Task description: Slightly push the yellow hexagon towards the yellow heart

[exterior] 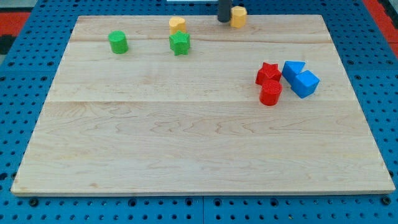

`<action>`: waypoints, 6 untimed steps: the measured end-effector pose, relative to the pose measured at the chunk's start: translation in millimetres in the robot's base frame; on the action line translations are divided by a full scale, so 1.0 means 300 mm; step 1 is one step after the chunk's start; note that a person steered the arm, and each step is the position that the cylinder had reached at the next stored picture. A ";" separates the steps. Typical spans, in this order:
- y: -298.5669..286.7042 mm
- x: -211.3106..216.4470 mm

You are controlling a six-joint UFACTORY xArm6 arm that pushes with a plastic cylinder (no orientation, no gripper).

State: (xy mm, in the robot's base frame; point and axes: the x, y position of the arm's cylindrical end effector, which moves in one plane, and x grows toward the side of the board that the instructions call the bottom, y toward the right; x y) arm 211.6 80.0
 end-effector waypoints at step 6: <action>-0.014 -0.015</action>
